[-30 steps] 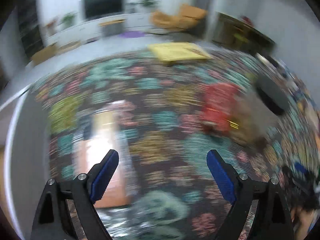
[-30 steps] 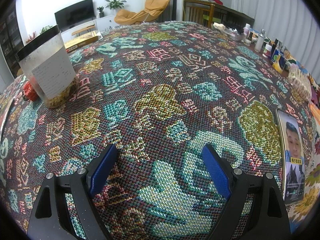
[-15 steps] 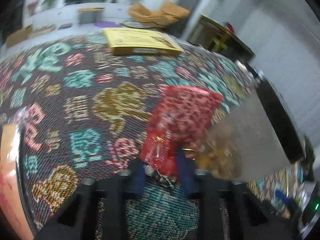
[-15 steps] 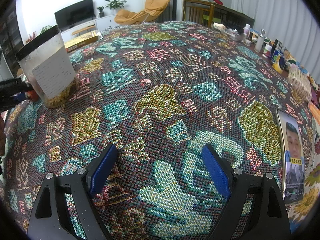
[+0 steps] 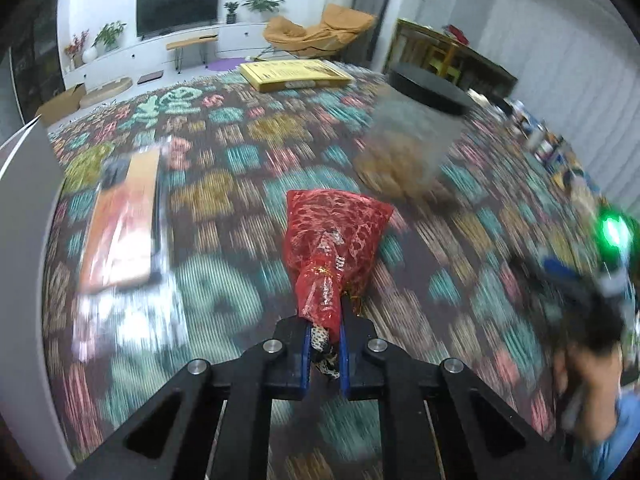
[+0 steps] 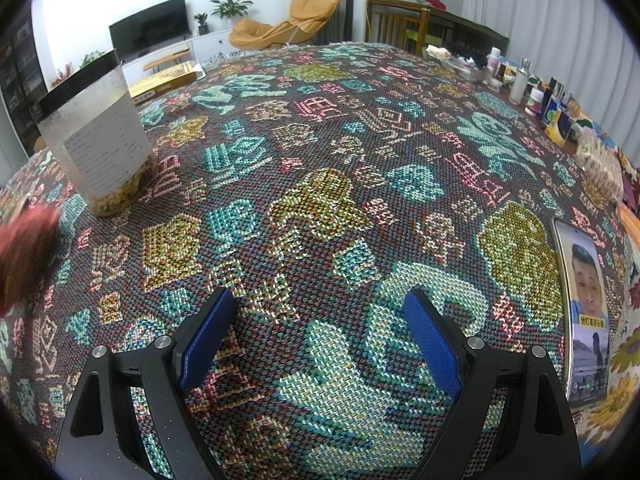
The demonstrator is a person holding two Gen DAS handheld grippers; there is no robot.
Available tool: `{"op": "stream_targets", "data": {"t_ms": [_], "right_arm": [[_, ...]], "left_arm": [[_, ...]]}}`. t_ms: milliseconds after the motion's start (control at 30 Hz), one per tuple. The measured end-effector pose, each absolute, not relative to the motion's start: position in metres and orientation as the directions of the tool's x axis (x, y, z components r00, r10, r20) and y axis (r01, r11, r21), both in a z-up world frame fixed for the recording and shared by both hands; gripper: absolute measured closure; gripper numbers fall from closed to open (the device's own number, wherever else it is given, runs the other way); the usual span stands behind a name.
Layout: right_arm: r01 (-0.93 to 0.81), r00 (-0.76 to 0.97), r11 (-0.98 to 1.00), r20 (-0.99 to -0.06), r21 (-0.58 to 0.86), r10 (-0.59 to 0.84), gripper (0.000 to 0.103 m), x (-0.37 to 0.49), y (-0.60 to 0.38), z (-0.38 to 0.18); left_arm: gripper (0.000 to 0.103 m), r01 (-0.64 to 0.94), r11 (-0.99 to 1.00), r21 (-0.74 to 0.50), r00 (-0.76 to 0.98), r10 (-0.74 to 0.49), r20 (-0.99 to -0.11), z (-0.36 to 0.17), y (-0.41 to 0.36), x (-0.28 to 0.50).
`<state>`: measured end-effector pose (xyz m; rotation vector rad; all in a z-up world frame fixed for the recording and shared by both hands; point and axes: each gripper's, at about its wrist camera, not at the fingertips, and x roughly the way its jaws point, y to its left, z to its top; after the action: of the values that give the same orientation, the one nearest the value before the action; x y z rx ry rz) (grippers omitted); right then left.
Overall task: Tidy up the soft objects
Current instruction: 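Grasp red mesh bag with left tool and lift it, then lower red mesh bag onto the bed beside clear jar and open left tool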
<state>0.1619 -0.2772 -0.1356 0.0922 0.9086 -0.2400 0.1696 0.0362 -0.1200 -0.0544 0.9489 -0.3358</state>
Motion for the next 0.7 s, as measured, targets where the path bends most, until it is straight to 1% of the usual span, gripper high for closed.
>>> {"op": "stream_targets", "data": {"t_ms": [67,133,233,367,433,500,533,567,600,633,700], "right_arm": [[0.244,0.602,0.97,-0.785,0.006,-0.146,0.015,0.16,-0.28,-0.135],[0.26,0.643,0.963,-0.757,0.075,-0.115,0.015,0.149,-0.289,-0.129],[0.319,0.689,0.941,-0.709,0.112,-0.149,0.015,0.12,-0.304,-0.12],[0.379,0.737,0.916,-0.642,0.133,-0.212,0.015,0.076,-0.32,-0.109],[0.406,0.751,0.903,-0.616,0.144,-0.239,0.015,0.059,-0.327,-0.106],[0.402,0.756,0.901,-0.614,0.163,-0.227,0.015,0.056,-0.332,-0.108],[0.394,0.757,0.904,-0.616,0.169,-0.215,0.015,0.056,-0.332,-0.109],[0.388,0.757,0.906,-0.619,0.169,-0.209,0.015,0.057,-0.332,-0.11],[0.383,0.758,0.908,-0.62,0.17,-0.204,0.015,0.056,-0.331,-0.11],[0.379,0.761,0.909,-0.617,0.173,-0.2,0.015,0.056,-0.33,-0.11],[0.376,0.769,0.907,-0.61,0.188,-0.192,0.015,0.054,-0.331,-0.111]], "left_arm": [[0.093,0.277,0.935,-0.223,0.524,-0.341,-0.781,-0.115,0.029,0.145],[0.093,0.311,0.915,-0.255,0.523,-0.389,-0.758,-0.106,0.011,0.128],[0.093,0.368,0.886,-0.281,0.519,-0.447,-0.728,-0.093,-0.023,0.123],[0.093,0.42,0.858,-0.295,0.517,-0.493,-0.7,-0.084,-0.08,0.144],[0.092,0.433,0.859,-0.273,0.542,-0.49,-0.683,-0.08,-0.112,0.162],[0.085,0.421,0.884,-0.203,0.598,-0.439,-0.67,-0.081,-0.142,0.181],[0.061,0.414,0.893,-0.177,0.608,-0.416,-0.676,-0.085,-0.151,0.188],[0.027,0.405,0.902,-0.151,0.606,-0.388,-0.694,-0.091,-0.159,0.194],[0.016,0.391,0.913,-0.116,0.603,-0.35,-0.717,-0.099,-0.164,0.196],[0.011,0.381,0.921,-0.085,0.607,-0.318,-0.728,-0.104,-0.163,0.193],[0.011,0.381,0.924,-0.035,0.607,-0.279,-0.744,-0.113,-0.152,0.182]]}}
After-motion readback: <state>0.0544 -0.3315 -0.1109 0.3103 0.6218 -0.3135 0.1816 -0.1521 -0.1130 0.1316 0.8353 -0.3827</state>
